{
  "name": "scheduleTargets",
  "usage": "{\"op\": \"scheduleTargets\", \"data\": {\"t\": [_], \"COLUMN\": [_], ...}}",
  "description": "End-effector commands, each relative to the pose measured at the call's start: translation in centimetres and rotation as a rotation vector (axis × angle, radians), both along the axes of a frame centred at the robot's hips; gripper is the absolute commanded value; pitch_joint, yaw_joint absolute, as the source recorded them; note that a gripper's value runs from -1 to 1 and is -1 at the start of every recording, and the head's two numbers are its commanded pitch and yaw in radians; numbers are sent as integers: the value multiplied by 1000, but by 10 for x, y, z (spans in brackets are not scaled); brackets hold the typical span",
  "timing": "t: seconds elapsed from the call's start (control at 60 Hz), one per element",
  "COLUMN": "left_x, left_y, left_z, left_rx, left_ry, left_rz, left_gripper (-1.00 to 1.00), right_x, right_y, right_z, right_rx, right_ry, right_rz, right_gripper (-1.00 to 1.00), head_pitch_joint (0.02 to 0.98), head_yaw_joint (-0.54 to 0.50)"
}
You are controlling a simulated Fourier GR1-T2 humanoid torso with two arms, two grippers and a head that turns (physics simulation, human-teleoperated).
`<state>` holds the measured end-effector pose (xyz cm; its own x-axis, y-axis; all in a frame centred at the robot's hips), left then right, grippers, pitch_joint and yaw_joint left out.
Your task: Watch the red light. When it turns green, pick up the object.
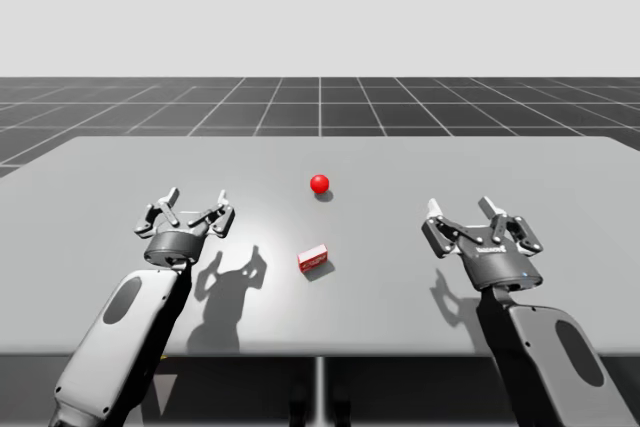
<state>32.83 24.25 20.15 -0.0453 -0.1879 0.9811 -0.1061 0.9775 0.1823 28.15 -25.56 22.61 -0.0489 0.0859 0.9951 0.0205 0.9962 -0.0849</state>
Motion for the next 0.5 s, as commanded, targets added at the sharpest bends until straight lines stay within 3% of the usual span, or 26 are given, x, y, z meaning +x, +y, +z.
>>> {"op": "scheduleTargets", "data": {"t": [0.017, 0.217, 0.5], "left_x": [1, 2, 2], "left_y": [0, 0, 0], "left_z": [-1, -2, -2], "left_rx": [4, 14, 12], "left_ry": [2, 6, 6], "left_rz": [-3, -7, -11], "left_gripper": [-1000, -1000, -1000], "right_x": [1, 1, 1], "right_y": [0, 1, 1], "right_z": [-1, -2, -2], "right_rx": [-7, -12, -12], "right_ry": [5, 9, 16], "right_rz": [-4, -5, -3], "right_gripper": [-1000, -1000, -1000], "head_pitch_joint": [375, 532, 632], "head_yaw_joint": [17, 26, 21]}}
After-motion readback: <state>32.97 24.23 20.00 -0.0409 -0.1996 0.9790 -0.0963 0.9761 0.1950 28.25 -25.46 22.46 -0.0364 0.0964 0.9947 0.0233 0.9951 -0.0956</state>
